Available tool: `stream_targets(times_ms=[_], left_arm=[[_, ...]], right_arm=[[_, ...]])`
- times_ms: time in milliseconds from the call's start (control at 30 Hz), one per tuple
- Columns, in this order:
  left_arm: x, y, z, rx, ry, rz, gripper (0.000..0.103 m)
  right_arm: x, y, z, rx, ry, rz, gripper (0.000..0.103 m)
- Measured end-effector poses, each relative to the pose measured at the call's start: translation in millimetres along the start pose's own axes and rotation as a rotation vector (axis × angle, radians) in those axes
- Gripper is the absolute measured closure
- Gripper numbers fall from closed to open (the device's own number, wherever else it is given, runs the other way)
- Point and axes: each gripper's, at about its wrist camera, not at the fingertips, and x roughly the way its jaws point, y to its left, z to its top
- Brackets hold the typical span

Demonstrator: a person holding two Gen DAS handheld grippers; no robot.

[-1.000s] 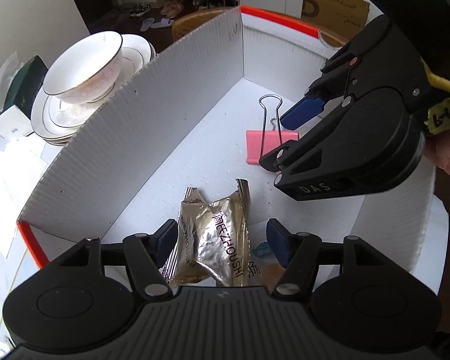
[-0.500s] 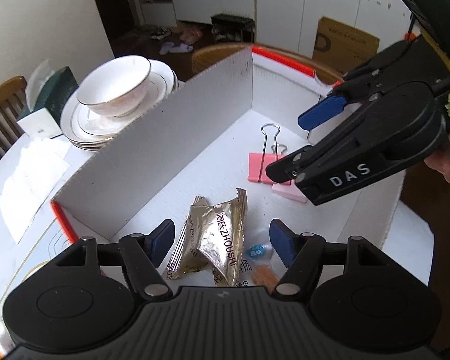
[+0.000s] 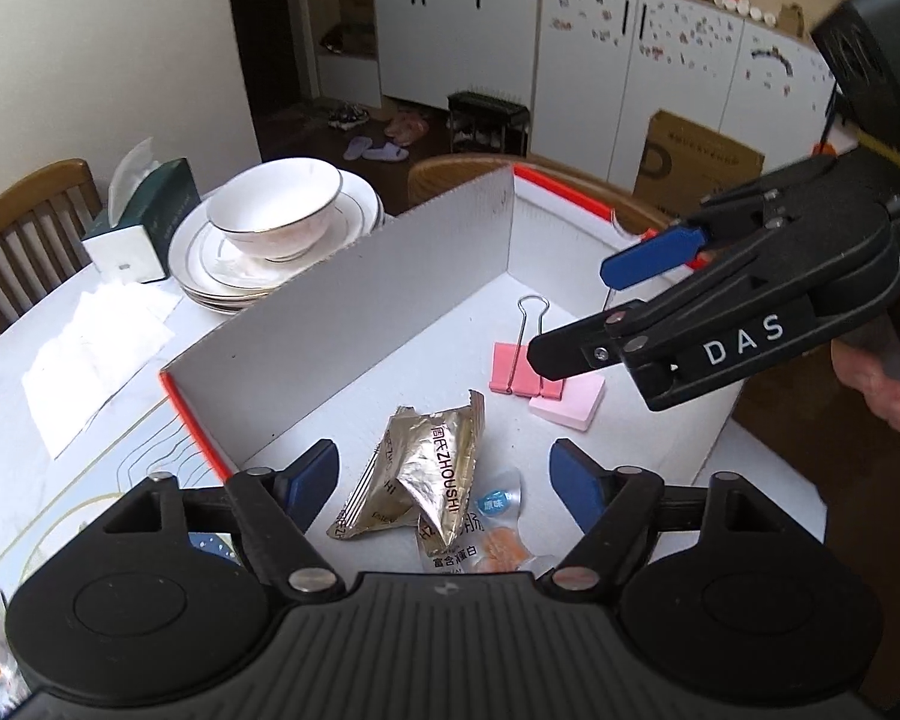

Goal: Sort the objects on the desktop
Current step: 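Open both tools to release the foil packet and binder clip in the box, then move both tools back over the cluttered table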

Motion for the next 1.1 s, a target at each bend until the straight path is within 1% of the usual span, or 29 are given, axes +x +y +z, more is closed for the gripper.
stream_targets(times_ms=[167, 233, 267, 333, 400, 467, 667, 1100], left_arm=[[-15.4, 7.9, -7.5, -0.037, -0.041, 0.003, 0.018], [-22.0, 11.6, -10.6, -0.054, -0.061, 0.006, 0.012], [-25.3, 13.3, -12.2, -0.059, -0.069, 0.007, 0.012], [-32.9, 16.0, -16.0, -0.066, -0.091, 0.019, 0.004], [-41.7, 18.2, -20.3, -0.068, -0.118, 0.028, 0.001], [-50.8, 21.3, -25.1, -0.068, -0.141, 0.038, 0.001], [-73.8, 40.2, -41.1, -0.101, -0.174, 0.041, 0.001], [-124.0, 87.2, -86.1, -0.134, -0.224, 0.064, 0.001]], right_arm=[[-9.2, 9.3, -3.8, 0.012, -0.053, -0.027, 0.027], [-11.1, 13.0, -5.3, 0.022, -0.065, -0.031, 0.026], [-11.7, 15.3, -6.0, 0.023, -0.07, -0.031, 0.026], [-14.4, 20.7, -7.4, 0.028, -0.087, -0.03, 0.026], [-17.1, 26.8, -8.3, 0.032, -0.103, -0.023, 0.026], [-20.0, 33.6, -9.4, 0.036, -0.118, -0.017, 0.026], [-25.4, 60.8, -14.0, 0.042, -0.14, -0.012, 0.025], [-24.6, 131.9, -18.3, 0.033, -0.146, -0.02, 0.025]])
